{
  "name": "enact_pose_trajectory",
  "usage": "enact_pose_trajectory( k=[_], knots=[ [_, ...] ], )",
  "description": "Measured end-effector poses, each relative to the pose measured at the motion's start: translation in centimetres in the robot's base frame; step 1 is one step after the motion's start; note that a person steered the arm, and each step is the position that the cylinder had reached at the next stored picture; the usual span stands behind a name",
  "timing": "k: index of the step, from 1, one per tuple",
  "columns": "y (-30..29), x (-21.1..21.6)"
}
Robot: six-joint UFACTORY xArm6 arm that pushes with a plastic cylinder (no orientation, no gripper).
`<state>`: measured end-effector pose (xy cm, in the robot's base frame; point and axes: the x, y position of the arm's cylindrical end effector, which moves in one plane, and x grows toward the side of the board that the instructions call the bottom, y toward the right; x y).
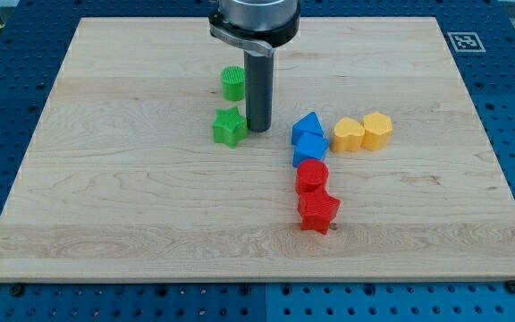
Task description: Push green star to green circle
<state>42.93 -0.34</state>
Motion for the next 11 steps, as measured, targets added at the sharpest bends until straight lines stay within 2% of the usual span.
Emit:
enact_pose_trajectory(
  k=[3,5,10,11],
  knots=[
    [-2.5,5.5],
    [-4.1,3.5],
    [-4.9,3.9],
    [-5.5,2.3]
  ],
)
